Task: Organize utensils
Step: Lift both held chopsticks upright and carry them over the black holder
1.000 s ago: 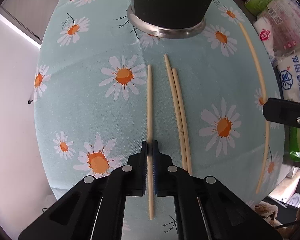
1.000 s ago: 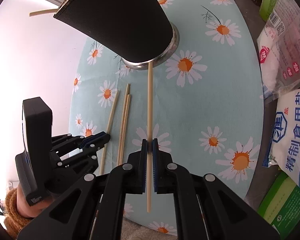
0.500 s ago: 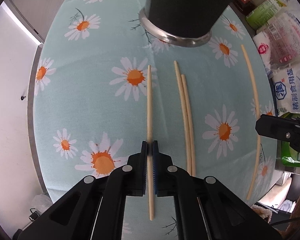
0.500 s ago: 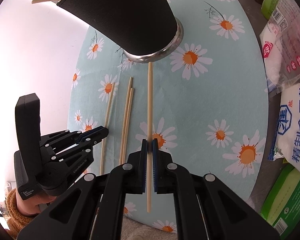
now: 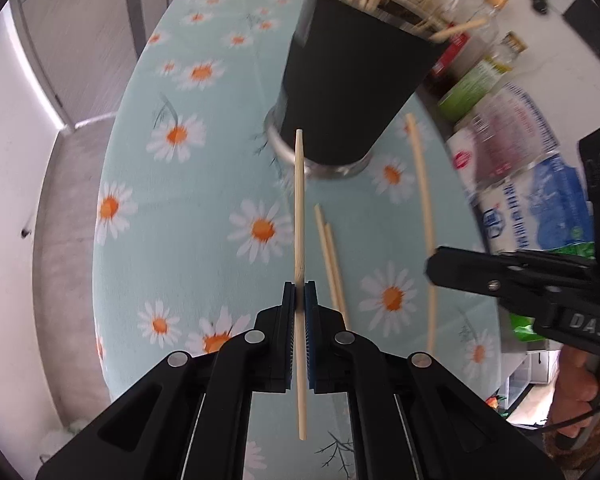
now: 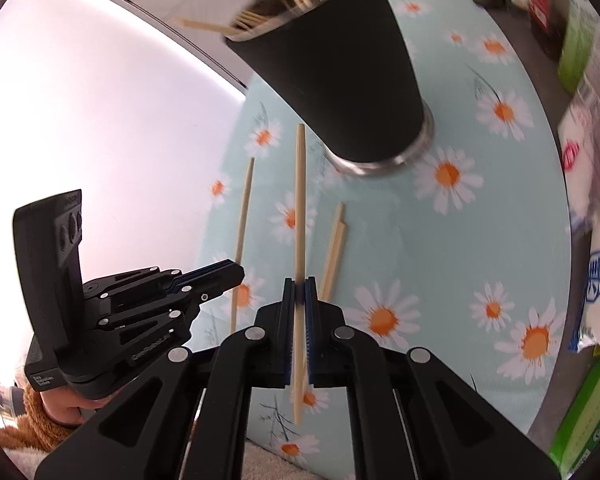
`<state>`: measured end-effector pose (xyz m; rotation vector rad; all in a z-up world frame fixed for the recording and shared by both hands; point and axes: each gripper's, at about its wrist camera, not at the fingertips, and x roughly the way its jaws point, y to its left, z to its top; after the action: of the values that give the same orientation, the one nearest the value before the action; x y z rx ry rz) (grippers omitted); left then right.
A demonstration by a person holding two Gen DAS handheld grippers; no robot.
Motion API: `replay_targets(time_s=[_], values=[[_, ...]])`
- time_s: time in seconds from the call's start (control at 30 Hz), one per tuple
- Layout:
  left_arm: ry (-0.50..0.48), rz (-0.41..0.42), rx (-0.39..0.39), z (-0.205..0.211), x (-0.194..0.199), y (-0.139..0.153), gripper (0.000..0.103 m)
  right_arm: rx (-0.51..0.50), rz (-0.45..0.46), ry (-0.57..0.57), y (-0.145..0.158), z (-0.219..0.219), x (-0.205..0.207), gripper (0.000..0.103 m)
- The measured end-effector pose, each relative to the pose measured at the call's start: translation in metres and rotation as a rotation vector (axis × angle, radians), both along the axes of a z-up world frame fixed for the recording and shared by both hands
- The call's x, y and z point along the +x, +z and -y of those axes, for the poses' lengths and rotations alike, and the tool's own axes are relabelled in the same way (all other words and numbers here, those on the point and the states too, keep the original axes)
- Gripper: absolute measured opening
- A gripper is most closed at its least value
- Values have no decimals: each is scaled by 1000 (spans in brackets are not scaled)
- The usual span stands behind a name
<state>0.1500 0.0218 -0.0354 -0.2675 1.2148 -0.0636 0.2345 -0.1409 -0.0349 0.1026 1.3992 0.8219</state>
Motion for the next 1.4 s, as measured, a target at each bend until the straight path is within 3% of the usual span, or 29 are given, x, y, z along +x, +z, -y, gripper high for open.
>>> replay_targets(time_s=[0.13,0.43,0.63,0.9,1.4], values=[[-21,72,6,0,2,21,4,58,43,-15,13,1,0,6],[-64,317,11,-1,4,73,4,192,198,-50,63,7,4,6],[-70,412,7,-5,17,99,4,215,259,-116,83,3,18,6],[-71,604,-16,-9,35,142,4,247,433,-157,125,1,43,6],[-46,807,-62,-17,74,166,4,309,709,-142,173,-5,74,6]])
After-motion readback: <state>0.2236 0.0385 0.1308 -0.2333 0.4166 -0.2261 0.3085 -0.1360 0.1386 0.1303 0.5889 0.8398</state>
